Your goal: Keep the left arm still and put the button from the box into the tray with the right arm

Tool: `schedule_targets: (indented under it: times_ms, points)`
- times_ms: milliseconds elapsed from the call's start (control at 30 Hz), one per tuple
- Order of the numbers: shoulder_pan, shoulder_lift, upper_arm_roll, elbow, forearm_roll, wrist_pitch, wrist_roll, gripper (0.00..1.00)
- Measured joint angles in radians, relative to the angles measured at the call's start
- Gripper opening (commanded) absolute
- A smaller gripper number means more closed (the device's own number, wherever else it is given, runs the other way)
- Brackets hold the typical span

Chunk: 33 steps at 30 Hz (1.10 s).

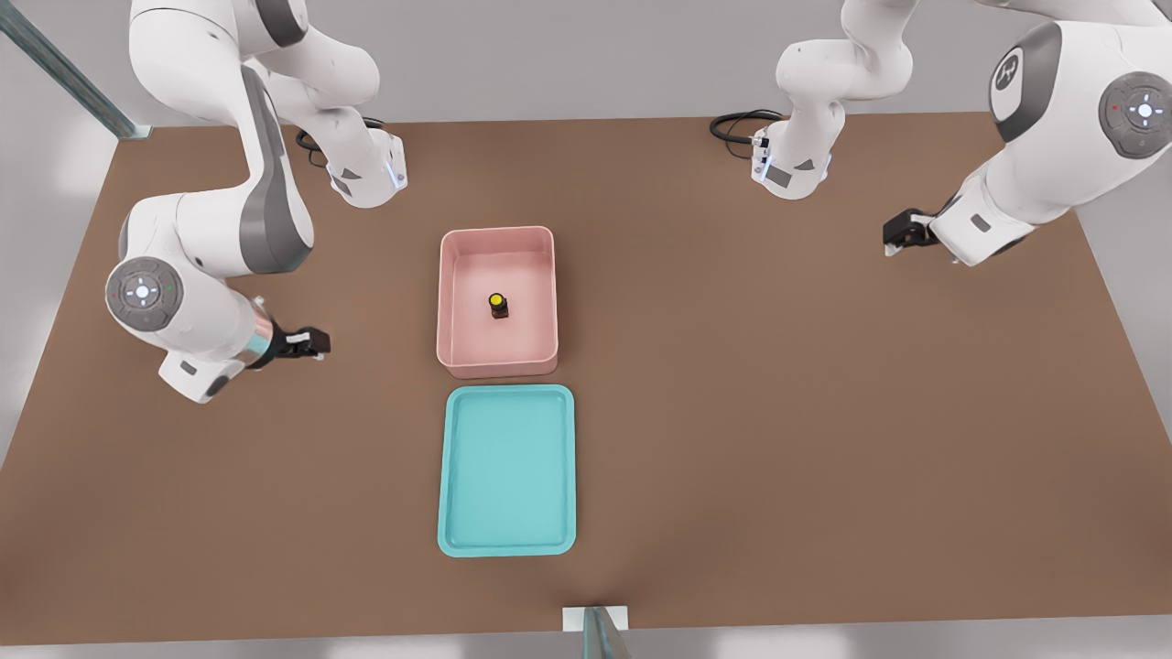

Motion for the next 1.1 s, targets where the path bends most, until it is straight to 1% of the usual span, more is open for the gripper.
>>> schedule_targets:
  times_ms: [33, 67, 233, 300, 367, 500, 633, 833, 1100]
  points:
    - [0.003, 0.001, 0.004, -0.01, -0.002, 0.019, 0.0, 1.0]
    - [0.02, 0.004, 0.024, -0.027, -0.003, 0.036, 0.0, 1.0]
    - [0.214, 0.027, 0.252, -0.257, -0.01, 0.216, 0.054, 1.0]
    - [0.243, 0.021, 0.317, -0.373, -0.03, 0.307, 0.097, 1.0]
    - [0.255, 0.007, 0.348, -0.5, -0.061, 0.416, 0.142, 1.0]
    - [0.257, -0.036, 0.364, -0.709, -0.12, 0.627, 0.222, 1.0]
    - [0.258, -0.041, 0.373, -0.828, -0.163, 0.795, 0.287, 1.0]
    - [0.258, -0.035, 0.374, -0.885, -0.193, 0.922, 0.362, 1.0]
    - [0.24, -0.038, 0.373, -0.93, -0.267, 0.976, 0.429, 1.0]
